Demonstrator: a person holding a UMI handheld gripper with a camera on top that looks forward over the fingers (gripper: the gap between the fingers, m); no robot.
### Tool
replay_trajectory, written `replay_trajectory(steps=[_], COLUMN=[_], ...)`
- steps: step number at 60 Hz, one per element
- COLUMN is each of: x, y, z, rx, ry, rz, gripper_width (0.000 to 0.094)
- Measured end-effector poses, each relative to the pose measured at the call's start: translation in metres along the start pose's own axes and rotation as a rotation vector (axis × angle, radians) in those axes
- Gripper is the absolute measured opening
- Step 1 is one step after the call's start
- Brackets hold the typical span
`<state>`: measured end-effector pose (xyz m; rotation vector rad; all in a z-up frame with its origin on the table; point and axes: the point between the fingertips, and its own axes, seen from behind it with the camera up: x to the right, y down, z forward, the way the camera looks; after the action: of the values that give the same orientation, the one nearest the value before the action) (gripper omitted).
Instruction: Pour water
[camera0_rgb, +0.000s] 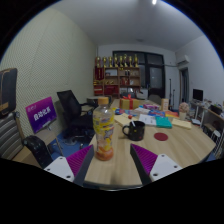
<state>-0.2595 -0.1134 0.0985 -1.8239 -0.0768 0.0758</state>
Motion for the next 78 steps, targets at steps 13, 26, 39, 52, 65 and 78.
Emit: replay_trajectory(steps=[13,26,39,52,65,78], x=[-0.023,-0.016,-0.05,-0.067,-0.041,-0.018], y=[-0.008,-0.014,-0.016,-0.1,-0.126,-0.134], z=[0.108,0.153,0.168,0.19,0.214,0.207], rx=[0.049,0.07,-0.033,-0.053,-0.178,-0.209], ry=[0.055,0.115,0.002,-0.202,-0.386,-0.494], rz=[0.049,0.018,-0.029,0.672,1.72,2.178], gripper_width=[0.0806,0.0468,0.0314,0.0293,0.0291,0.0292])
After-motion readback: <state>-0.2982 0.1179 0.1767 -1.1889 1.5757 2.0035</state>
